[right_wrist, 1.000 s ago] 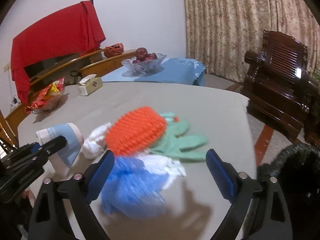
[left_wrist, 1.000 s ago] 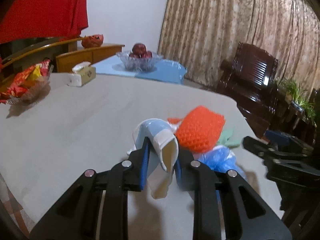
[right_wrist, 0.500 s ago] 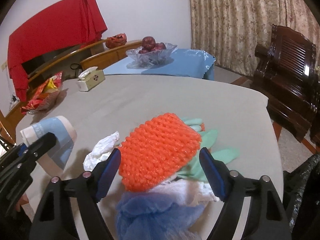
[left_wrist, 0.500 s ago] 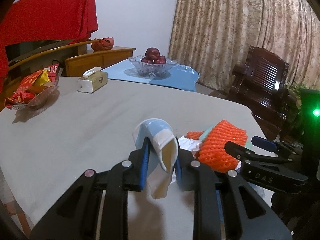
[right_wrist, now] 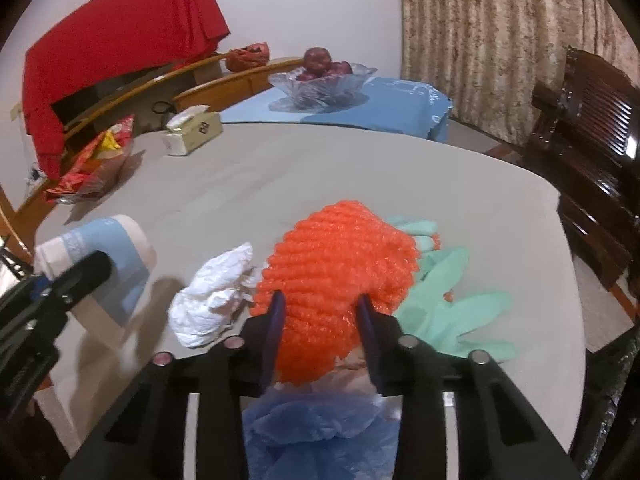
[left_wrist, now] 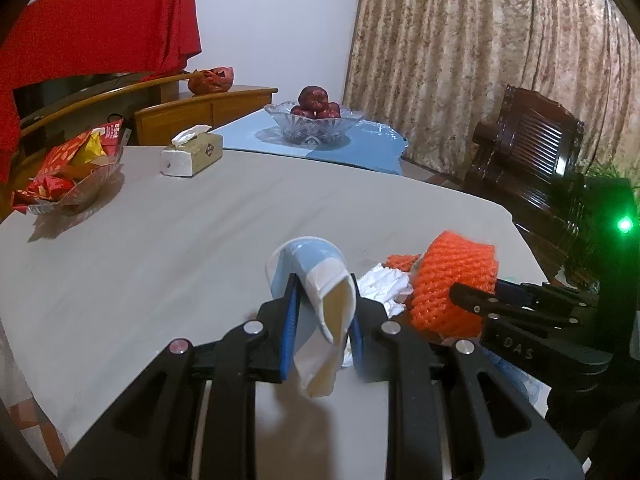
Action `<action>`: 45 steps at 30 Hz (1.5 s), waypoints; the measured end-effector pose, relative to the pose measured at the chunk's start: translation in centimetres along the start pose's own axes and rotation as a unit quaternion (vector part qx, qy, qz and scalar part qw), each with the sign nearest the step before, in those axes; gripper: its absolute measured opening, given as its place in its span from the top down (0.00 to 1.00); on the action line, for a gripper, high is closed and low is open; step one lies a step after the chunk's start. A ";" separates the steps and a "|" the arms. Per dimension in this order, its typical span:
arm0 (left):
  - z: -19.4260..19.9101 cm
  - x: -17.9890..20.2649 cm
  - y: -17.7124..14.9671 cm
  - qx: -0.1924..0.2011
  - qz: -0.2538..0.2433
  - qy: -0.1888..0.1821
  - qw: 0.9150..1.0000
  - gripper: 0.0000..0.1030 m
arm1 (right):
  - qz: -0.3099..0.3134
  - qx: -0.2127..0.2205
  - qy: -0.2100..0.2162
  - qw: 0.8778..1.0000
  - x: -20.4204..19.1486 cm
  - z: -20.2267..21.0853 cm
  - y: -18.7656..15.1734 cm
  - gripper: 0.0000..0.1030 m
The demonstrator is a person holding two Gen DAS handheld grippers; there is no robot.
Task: Collect trash
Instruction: 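Grasp the light blue paper cup with the left tool while the right tool grasps the orange mesh net, then carry cup and orange net over the black bin and open both tools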
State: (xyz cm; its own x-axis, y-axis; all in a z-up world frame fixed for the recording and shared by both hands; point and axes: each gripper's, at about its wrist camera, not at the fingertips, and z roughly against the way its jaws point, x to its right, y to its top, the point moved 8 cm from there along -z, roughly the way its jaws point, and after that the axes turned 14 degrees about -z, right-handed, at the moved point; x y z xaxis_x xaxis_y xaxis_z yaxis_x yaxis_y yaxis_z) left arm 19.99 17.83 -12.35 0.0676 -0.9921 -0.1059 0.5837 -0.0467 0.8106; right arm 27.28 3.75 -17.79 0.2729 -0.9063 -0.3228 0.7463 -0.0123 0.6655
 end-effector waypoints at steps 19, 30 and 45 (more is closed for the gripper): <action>3.8 4.0 3.8 0.042 -0.026 -0.020 0.999 0.79 | -0.014 0.089 0.042 0.995 0.8 9.9 3.2 0.68; 5.4 11.5 5.8 0.064 -0.058 -0.084 0.993 0.79 | -0.038 0.143 0.007 0.989 5.9 16.4 4.1 0.68; 7.6 24.6 7.1 0.091 -0.115 -0.192 0.970 0.79 | -0.089 0.199 -0.075 0.973 16.3 25.3 2.3 0.68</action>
State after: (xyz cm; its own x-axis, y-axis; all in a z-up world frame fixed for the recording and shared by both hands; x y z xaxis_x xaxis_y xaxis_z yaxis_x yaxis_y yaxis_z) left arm 19.67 -7.83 -4.80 -0.3737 -0.9219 -0.1019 0.3929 -0.2569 0.8830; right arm 18.11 -21.78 -4.48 0.0474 -0.9261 -0.3742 0.4714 -0.3096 0.8258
